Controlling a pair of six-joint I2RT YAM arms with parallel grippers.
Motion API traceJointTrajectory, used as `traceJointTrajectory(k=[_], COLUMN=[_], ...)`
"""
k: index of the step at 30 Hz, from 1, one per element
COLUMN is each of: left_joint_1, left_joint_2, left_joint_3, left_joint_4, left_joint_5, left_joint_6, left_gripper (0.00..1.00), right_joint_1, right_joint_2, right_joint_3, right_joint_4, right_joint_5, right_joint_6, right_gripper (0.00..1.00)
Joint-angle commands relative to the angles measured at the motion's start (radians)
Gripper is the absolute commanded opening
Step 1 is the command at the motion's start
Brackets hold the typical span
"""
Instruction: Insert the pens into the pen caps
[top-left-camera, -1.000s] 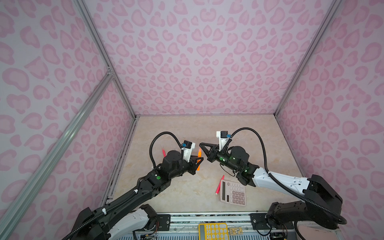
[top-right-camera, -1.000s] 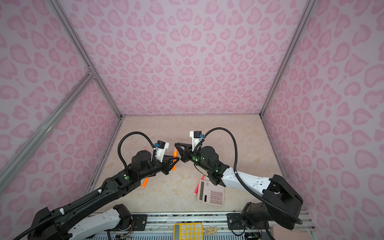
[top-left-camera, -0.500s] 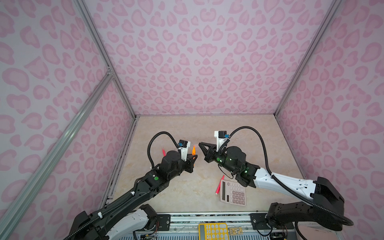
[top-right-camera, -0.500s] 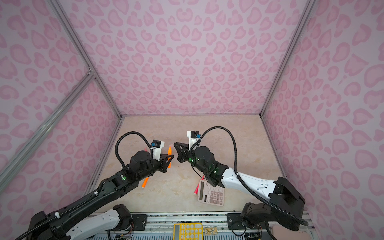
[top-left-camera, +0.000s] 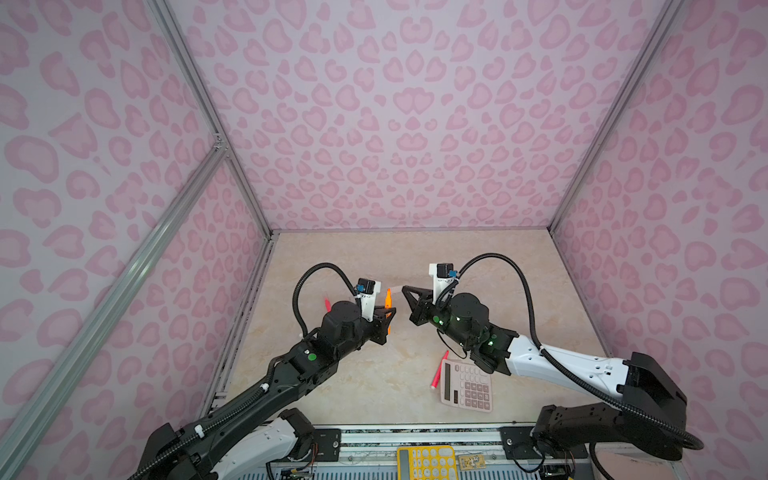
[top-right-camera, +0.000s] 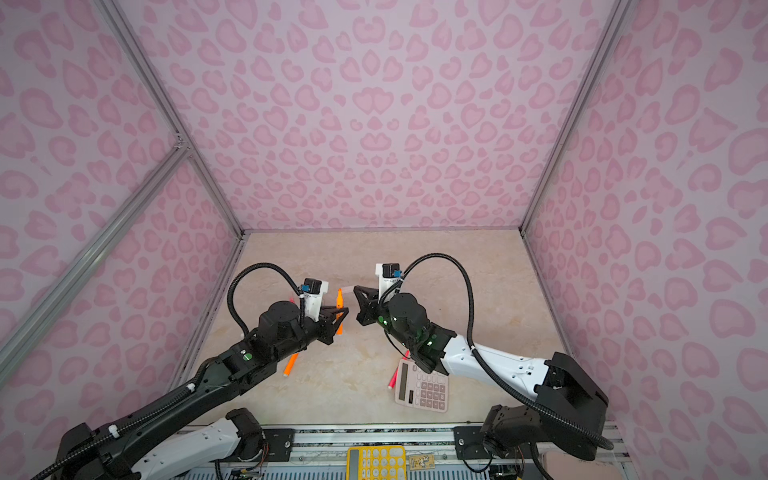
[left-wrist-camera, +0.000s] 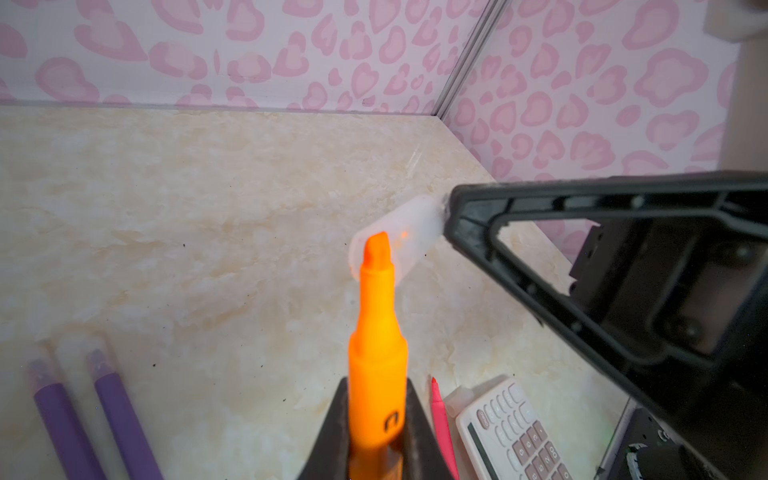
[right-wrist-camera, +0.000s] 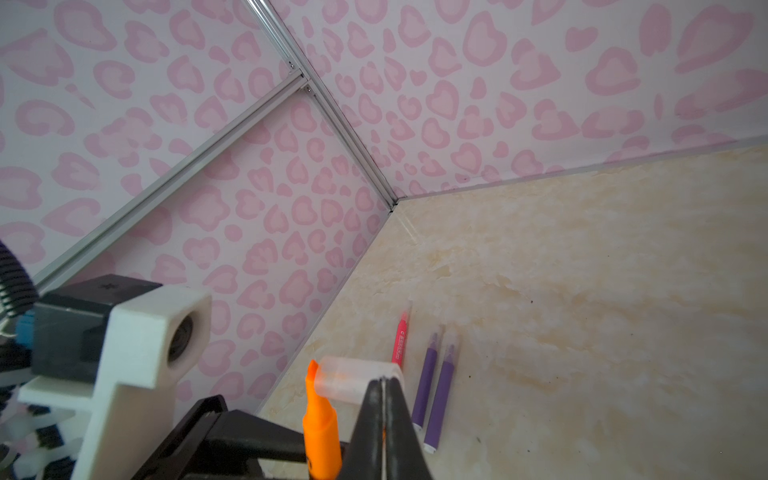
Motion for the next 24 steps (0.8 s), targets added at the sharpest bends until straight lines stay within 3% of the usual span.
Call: traceJointTrajectory(k=[1,12,18,24], left_joint_1=[0.0,-0.001,-0.001,0.001], left_joint_2=[0.012,0.042,0.011,-0.032], left_joint_3=[0.008,0.011,0.0,-0.012], left_joint_4=[0.027,0.021,0.002,-0.01], left_joint_5=[-0.005,-0.034,-0.112,-0.158], left_joint_6=[0.003,-0.011,-0.028,-0.033], left_gripper=[0.03,0.03,0.03,0.03], right_joint_1=[-0.001,-0.009,-0.021,-0.06], right_joint_2=[-0.022,-0.064,-0.052,-0.042], right_joint_3=[-0.018,-0.043,-0.031,-0.025], right_joint_4=[0.023,0.009,-0.017,-0.039], right_joint_5=[0.016,0.049,0.071,0.065], right_joint_6=[-0.012,-0.015,-0.013,-0.001], right_gripper=[0.0,0.0,0.0,0.12])
